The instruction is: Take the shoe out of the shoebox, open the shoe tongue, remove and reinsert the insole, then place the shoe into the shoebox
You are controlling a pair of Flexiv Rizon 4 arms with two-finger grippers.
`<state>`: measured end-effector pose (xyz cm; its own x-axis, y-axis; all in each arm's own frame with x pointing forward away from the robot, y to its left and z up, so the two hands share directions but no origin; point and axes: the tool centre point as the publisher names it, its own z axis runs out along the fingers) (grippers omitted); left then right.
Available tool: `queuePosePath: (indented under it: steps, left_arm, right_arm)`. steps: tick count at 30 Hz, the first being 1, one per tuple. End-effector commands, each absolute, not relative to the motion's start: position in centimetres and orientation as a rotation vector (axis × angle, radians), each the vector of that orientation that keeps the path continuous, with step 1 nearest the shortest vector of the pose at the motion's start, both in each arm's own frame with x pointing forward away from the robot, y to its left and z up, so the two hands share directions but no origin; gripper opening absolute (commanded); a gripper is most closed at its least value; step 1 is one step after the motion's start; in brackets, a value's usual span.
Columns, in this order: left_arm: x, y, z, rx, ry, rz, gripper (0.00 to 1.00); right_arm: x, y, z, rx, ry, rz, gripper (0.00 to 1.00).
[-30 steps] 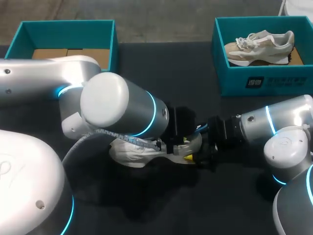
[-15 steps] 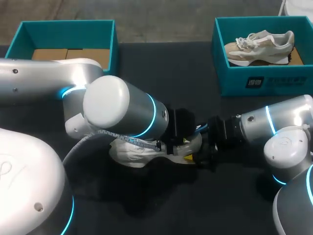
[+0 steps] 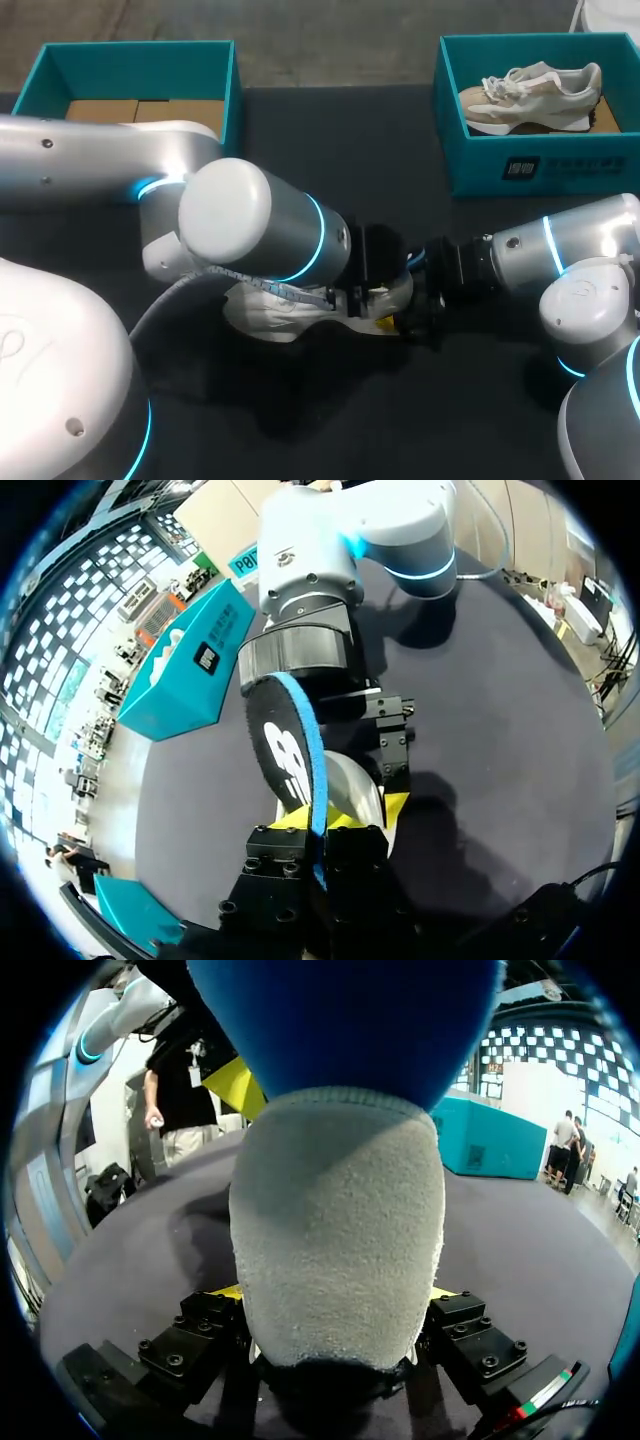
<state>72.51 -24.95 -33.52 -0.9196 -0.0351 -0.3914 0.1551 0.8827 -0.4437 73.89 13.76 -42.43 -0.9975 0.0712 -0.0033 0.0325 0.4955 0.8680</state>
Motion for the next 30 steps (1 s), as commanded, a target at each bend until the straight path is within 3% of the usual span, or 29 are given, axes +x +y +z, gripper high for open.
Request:
queuePosePath:
  steps: [1, 30]
  left_arm:
    - [72.2, -24.7, -32.6, 0.088, 2.658, -0.688, 0.00]
    - [71.5, -27.3, -22.1, 0.225, 2.796, -0.991, 0.00]
  right_arm:
    - [73.7, 13.8, -42.6, 0.094, 2.687, 1.548, 0.00]
    - [73.7, 13.8, -42.6, 0.094, 2.687, 1.548, 0.00]
